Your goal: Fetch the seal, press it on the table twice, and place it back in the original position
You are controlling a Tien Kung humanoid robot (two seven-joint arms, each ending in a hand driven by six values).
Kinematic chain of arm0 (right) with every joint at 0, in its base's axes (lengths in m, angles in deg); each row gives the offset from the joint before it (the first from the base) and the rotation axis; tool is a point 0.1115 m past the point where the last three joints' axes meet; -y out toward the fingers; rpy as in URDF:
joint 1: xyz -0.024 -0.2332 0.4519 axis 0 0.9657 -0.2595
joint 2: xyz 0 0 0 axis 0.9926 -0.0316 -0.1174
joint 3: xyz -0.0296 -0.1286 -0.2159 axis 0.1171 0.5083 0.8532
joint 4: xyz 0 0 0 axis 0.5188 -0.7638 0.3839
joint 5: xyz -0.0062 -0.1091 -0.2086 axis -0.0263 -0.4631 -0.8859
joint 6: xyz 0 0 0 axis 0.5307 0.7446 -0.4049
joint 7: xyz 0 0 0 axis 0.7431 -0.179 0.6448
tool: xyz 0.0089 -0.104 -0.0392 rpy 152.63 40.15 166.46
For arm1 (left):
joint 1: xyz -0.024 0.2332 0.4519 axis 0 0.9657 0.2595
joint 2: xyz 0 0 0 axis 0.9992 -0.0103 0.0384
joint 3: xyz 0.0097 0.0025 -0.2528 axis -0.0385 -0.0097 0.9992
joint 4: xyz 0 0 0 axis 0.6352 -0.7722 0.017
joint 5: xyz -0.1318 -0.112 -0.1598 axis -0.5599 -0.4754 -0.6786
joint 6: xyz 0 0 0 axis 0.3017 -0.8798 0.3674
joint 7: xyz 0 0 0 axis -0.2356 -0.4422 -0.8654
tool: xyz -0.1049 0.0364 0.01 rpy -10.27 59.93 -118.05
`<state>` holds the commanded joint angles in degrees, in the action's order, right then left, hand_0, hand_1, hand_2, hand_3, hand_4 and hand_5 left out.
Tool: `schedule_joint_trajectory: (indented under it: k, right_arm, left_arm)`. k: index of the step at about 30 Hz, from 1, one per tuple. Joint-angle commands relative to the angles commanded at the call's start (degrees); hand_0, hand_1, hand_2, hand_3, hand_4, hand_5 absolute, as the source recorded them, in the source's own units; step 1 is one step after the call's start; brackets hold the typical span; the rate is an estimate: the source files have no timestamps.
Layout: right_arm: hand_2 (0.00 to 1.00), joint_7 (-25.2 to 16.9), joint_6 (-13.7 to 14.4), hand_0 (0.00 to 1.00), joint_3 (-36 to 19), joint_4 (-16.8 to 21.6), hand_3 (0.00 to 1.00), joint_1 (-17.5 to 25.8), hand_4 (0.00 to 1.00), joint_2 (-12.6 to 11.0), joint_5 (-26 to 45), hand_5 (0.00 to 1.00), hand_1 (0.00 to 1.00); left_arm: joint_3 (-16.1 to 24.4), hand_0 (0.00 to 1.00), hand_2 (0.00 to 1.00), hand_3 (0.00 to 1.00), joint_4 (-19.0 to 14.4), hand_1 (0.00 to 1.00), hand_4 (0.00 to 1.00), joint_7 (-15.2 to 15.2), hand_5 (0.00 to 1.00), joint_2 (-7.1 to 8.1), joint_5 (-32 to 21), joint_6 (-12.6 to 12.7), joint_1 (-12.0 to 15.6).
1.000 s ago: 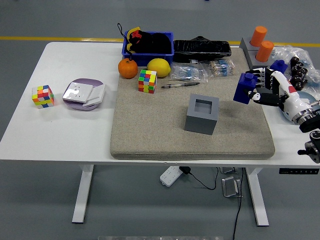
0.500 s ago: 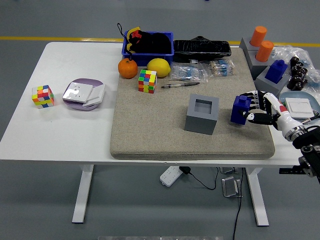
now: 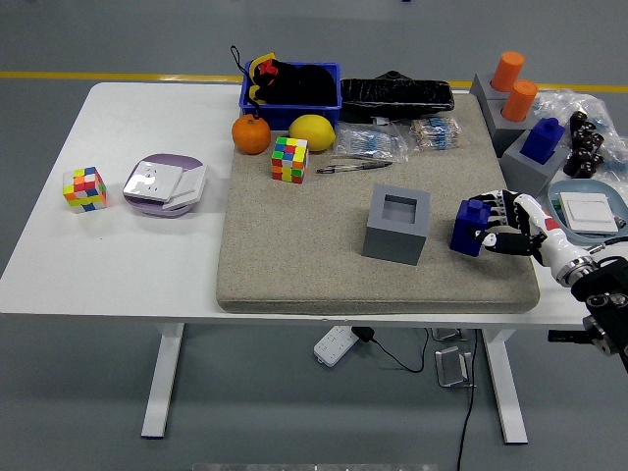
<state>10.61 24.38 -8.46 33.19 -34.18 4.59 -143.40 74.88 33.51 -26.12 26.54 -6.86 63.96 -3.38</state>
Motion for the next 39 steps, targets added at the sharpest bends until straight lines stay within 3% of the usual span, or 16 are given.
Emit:
schedule_joint_trajectory:
  k: [11, 17, 22, 25, 39]
  right_arm:
    - [0.418, 0.9, -1.5, 0.509, -5.0, 10.2, 0.479, -1.4, 0.619, -1.3, 1.2, 0.002, 0.406]
    - [0.419, 2.5, -3.1, 0.509, -3.6, 15.9, 0.478, -2.3, 0.62, -1.2, 3.9, 0.002, 0.405]
    - [0.419, 2.8, -3.4, 0.51, -3.0, 16.5, 0.48, -2.4, 0.625, -1.1, 4.3, 0.002, 0.406]
    - [0.419, 3.4, -4.5, 0.51, 0.8, 17.2, 0.48, -3.3, 0.625, -0.4, 5.3, 0.002, 0.406]
    - [0.419, 2.6, -4.4, 0.51, 6.9, 13.7, 0.475, -5.2, 0.629, 0.9, 6.4, 0.002, 0.405]
  left_arm:
    - [0.4, 0.813, 0.79, 0.84, 0.0, 0.819, 0.791, 0.0, 0.392, 0.04, 0.1, 0.0, 0.0]
    - [0.5, 0.815, 0.79, 0.841, 0.0, 0.819, 0.791, 0.0, 0.393, -0.06, 0.1, 0.0, 0.1]
    - [0.6, 0.813, 0.79, 0.841, 0.0, 0.818, 0.792, 0.0, 0.393, -0.07, 0.1, 0.0, 0.0]
    - [0.5, 0.813, 0.79, 0.841, 0.0, 0.818, 0.792, 0.0, 0.393, -0.09, 0.0, 0.0, -0.2]
    - [0.3, 0.814, 0.79, 0.84, 0.0, 0.818, 0.792, 0.0, 0.394, -0.05, 0.0, -0.1, -0.1]
